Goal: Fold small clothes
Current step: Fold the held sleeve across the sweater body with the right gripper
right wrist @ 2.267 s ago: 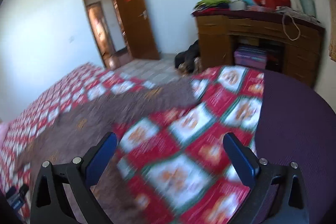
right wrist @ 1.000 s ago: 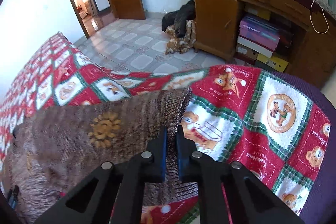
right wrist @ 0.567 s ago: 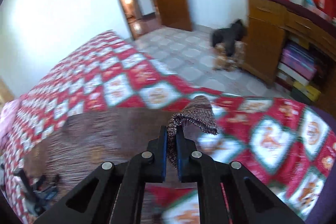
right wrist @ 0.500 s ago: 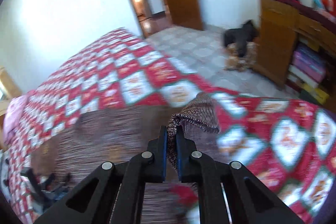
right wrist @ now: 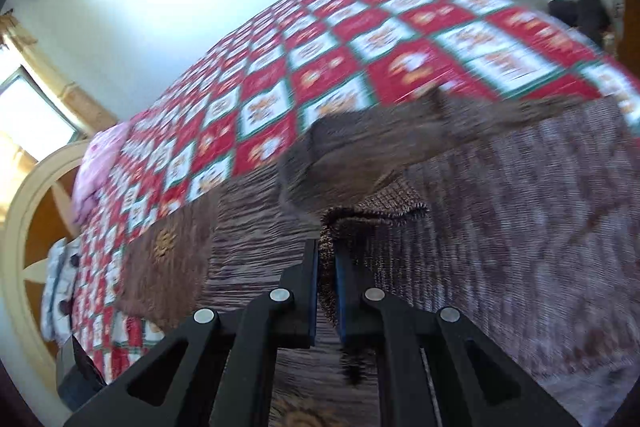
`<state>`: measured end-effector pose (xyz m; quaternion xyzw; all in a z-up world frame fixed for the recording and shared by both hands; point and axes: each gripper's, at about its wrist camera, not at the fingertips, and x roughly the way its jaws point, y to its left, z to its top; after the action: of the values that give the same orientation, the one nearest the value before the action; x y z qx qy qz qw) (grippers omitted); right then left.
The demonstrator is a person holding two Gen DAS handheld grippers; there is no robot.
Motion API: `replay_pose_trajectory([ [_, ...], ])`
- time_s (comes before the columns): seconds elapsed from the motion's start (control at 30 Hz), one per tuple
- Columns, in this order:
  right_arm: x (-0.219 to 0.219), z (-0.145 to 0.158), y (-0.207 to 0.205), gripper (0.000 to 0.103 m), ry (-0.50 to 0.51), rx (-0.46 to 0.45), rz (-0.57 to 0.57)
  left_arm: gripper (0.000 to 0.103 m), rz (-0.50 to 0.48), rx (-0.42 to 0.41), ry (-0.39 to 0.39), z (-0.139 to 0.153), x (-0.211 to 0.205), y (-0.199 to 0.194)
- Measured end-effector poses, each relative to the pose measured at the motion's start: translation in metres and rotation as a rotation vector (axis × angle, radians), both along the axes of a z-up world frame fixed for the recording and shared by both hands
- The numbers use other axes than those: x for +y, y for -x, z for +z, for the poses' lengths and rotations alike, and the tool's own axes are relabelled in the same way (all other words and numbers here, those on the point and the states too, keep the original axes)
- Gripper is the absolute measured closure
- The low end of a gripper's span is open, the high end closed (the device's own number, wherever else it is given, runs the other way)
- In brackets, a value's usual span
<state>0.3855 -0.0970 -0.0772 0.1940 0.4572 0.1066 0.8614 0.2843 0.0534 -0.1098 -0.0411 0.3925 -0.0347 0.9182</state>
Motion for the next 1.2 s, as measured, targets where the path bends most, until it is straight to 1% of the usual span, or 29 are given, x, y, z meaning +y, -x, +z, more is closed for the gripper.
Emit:
replay_pose_trajectory([
  [0.03, 0.004, -0.006, -0.004, 0.093, -0.031, 0.012, 0.029, 0.000, 0.000, 0.001, 0.001, 0.000, 0.000, 0.000],
  [0.13, -0.001, -0.011, -0.003, 0.093, -0.130, 0.028, 0.074, 0.000, -0.001, 0.001, 0.001, 0.000, 0.000, 0.000],
  [0.2, -0.011, -0.001, 0.001, 0.093, -0.165, 0.000, 0.087, 0.000, -0.001, 0.002, -0.001, -0.001, 0.000, 0.000],
  [0.27, -0.030, 0.019, 0.015, 0.090, -0.209, -0.081, 0.087, 0.000, -0.001, 0.004, -0.004, -0.001, -0.001, 0.000],
  [0.3, -0.041, 0.027, 0.024, 0.086, -0.195, -0.116, 0.066, 0.000, 0.000, 0.004, -0.006, -0.001, -0.001, 0.001],
  [0.33, -0.049, 0.033, 0.030, 0.083, -0.159, -0.133, 0.041, 0.000, -0.001, 0.005, -0.008, -0.001, -0.001, 0.001],
  [0.37, -0.059, 0.038, 0.041, 0.083, -0.077, -0.144, 0.003, 0.000, -0.001, 0.006, -0.009, -0.001, -0.001, 0.001],
  [0.4, -0.063, 0.040, 0.047, 0.083, -0.030, -0.144, -0.009, 0.000, -0.001, 0.006, -0.009, -0.001, -0.001, 0.000],
  [0.47, -0.069, 0.033, 0.060, 0.083, 0.074, -0.117, -0.006, 0.000, -0.001, 0.006, -0.010, -0.001, -0.002, 0.000],
  [0.53, -0.071, 0.020, 0.068, 0.083, 0.126, -0.084, -0.017, 0.000, -0.001, 0.007, -0.013, -0.001, -0.002, 0.000],
  [0.6, -0.076, 0.001, 0.070, 0.083, 0.109, -0.058, -0.039, 0.000, 0.000, 0.013, -0.024, -0.002, -0.002, -0.001],
  [0.67, -0.083, -0.023, 0.070, 0.083, 0.064, -0.008, -0.062, 0.000, 0.000, 0.019, -0.034, -0.002, -0.003, -0.003],
  [0.7, -0.087, -0.028, 0.073, 0.083, 0.043, -0.032, -0.082, 0.000, 0.000, 0.021, -0.040, -0.003, -0.004, -0.003],
  [0.73, -0.089, -0.027, 0.076, 0.083, 0.027, -0.055, -0.097, 0.000, 0.001, 0.024, -0.044, -0.003, -0.004, -0.004],
  [0.87, -0.091, -0.030, 0.079, 0.082, 0.026, -0.063, -0.095, 0.000, 0.001, 0.029, -0.054, -0.004, -0.005, -0.003],
  [0.97, -0.084, -0.028, 0.078, 0.080, 0.077, -0.077, -0.082, 0.000, 0.003, 0.038, -0.061, -0.003, -0.006, -0.004],
  [1.0, -0.079, -0.027, 0.079, 0.075, 0.097, -0.085, -0.072, 0.000, 0.004, 0.044, -0.065, -0.002, -0.005, -0.003],
  [1.03, -0.076, -0.026, 0.079, 0.067, 0.106, -0.092, -0.061, 0.000, 0.001, 0.058, -0.071, 0.000, -0.003, -0.001],
  [1.07, -0.072, -0.025, 0.079, 0.062, 0.113, -0.101, -0.043, 0.000, 0.002, 0.071, -0.075, 0.002, 0.000, 0.000],
  [1.1, -0.068, -0.024, 0.078, 0.054, 0.121, -0.106, -0.028, 0.000, 0.016, 0.081, -0.072, 0.007, 0.009, 0.004],
  [1.13, -0.065, -0.023, 0.079, 0.049, 0.132, -0.111, -0.017, 0.000, 0.036, 0.076, -0.064, 0.011, 0.019, 0.007],
  [1.2, -0.059, -0.021, 0.080, 0.046, 0.164, -0.117, -0.002, 0.000, 0.122, 0.039, -0.040, 0.026, 0.055, 0.014],
])
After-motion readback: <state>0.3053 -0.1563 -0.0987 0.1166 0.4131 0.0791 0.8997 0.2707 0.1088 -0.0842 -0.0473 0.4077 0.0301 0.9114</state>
